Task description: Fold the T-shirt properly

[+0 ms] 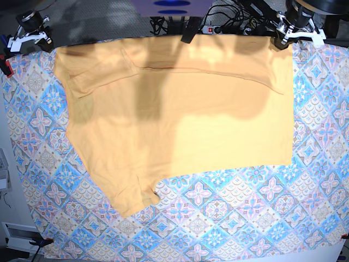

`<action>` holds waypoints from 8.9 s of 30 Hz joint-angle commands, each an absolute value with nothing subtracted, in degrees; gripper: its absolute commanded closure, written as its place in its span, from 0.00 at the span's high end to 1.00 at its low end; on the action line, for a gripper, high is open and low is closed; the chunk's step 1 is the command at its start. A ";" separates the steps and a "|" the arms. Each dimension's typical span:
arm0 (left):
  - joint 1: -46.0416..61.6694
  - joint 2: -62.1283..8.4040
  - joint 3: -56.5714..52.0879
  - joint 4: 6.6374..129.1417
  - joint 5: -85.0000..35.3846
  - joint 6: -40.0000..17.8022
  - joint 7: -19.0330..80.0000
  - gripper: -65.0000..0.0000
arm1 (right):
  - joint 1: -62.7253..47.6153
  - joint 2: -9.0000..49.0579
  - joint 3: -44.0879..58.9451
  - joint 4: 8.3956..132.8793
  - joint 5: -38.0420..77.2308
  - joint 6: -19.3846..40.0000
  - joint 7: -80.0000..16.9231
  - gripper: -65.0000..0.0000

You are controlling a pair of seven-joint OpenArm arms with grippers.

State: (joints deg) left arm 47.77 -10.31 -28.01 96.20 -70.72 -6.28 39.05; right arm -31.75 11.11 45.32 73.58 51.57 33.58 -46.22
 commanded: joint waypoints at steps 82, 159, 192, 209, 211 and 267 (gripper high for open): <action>-18.77 -18.95 -25.63 43.91 -36.62 -6.90 30.55 0.32 | -2.68 12.79 13.93 87.16 30.37 34.07 -45.93 0.20; 5.49 -11.56 -25.54 85.76 -32.84 -7.16 30.90 0.00 | 28.70 16.31 4.18 33.71 10.24 34.07 -13.14 0.48; 6.64 -11.74 -25.89 87.52 -34.77 -7.16 34.42 0.00 | 28.18 19.91 -3.82 21.32 10.24 30.64 -3.47 0.44; 6.64 -11.74 -25.89 87.52 -34.77 -7.16 34.33 0.00 | 25.71 20.18 -9.54 28.88 10.59 30.73 -4.00 0.00; 6.64 -11.74 -25.89 87.52 -34.77 -7.16 34.33 0.00 | 23.96 20.35 -9.45 32.57 10.59 30.73 -4.09 0.00; 33.27 -11.91 -25.71 105.10 -34.86 -7.16 34.59 0.00 | -16.66 21.32 16.22 82.15 10.68 33.54 -16.66 0.00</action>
State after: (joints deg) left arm 33.23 -11.27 -25.41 104.16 -34.63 -6.98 35.88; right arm -16.75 20.18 15.88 81.06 9.87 33.80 -18.04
